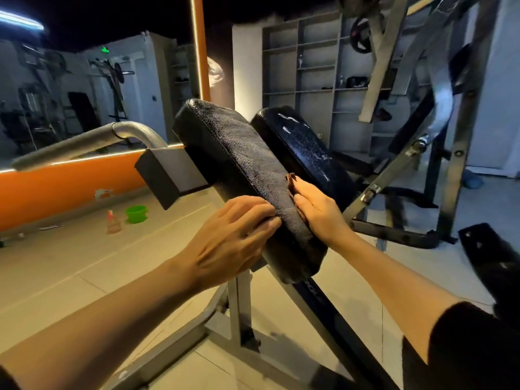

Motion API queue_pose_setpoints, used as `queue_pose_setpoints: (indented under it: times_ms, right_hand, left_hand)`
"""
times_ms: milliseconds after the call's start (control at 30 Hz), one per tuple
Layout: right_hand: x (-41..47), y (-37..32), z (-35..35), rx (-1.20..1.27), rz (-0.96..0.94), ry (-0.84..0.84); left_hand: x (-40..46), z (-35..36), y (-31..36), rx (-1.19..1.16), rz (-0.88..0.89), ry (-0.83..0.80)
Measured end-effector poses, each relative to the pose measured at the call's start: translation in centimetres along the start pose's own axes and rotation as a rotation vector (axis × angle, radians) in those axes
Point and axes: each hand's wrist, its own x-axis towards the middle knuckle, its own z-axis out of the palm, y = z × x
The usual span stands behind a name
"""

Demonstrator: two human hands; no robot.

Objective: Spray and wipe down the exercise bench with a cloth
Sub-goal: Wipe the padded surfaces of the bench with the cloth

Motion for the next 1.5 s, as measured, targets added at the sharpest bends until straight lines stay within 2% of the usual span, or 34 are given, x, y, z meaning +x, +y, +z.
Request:
queue_pose_setpoints:
  times_ms: [67,200,267,333,400,533,600,667,733,800,867,933,1000,1100,1200,1300,1367,1500]
  right_hand:
    - [-1.1,-0.6,0.5,-0.002,0.021,0.024]
    - [-5.4,-1.7,1.0,0.058,-0.244,-0.059]
    - [-5.0,0.4,0.2,0.064,-0.172,-0.065]
    - [-4.3,2.4,-0.3,0.090,0.014,0.040]
    - [-5.0,2.3,0.4,0.044,0.070,0.121]
    - [-8.9,-0.6,1.6,-0.010,-0.259,0.086]
    - [-8.8,0.3,1.2,-0.064,-0.318,0.040]
    - [-7.6,2.3,0.5,-0.078,-0.207,0.050]
    - [-6.7,4.2,-0.2,-0.104,-0.044,0.130]
    - [-6.5,5.1,-1.2,-0.022,0.149,0.219]
    - [-6.2,4.4,-2.4,0.121,0.247,0.320]
    - [-5.6,1.8,-3.5,0.218,0.202,0.391]
    - [-5.1,-1.5,-4.2,0.259,0.085,0.390]
    - [-4.7,-5.8,-4.4,0.236,-0.088,0.364]
    - [-4.1,-7.8,-4.6,0.279,-0.131,0.362]
    - [-3.8,-8.4,-4.8,0.285,-0.087,0.309]
    - [-4.0,-8.8,-4.5,0.323,-0.043,0.213]
    - [-4.3,-9.7,-5.5,0.587,0.060,0.029]
  left_hand:
    - [0.0,0.0,0.4,-0.006,-0.009,0.019]
    - [-0.2,0.3,1.2,-0.011,-0.005,0.062]
    - [-0.3,0.6,2.1,-0.018,0.012,0.059]
    - [-0.7,0.9,2.8,-0.042,0.016,0.039]
    - [-0.8,0.9,3.4,-0.055,0.012,0.027]
    - [-0.8,1.4,4.2,-0.065,0.001,0.086]
    - [-0.7,1.7,4.7,-0.068,-0.004,0.100]
    - [-0.5,1.7,5.4,-0.092,-0.007,0.098]
    - [-0.1,1.3,6.0,-0.093,-0.014,0.109]
    - [0.2,0.7,6.3,-0.094,-0.040,0.130]
    - [0.8,0.1,6.3,-0.113,-0.105,0.157]
    - [1.8,-0.4,6.0,-0.111,-0.215,0.157]
    - [3.5,-1.1,5.7,-0.185,-0.371,0.125]
    - [6.6,-3.2,5.8,-0.605,-0.699,0.135]
    - [8.2,-4.6,5.4,-0.955,-0.940,0.191]
    - [8.4,-5.8,4.8,-1.135,-1.006,0.127]
    - [8.7,-6.0,5.0,-1.161,-0.998,0.047]
    - [9.3,-5.9,5.6,-1.108,-1.023,0.140]
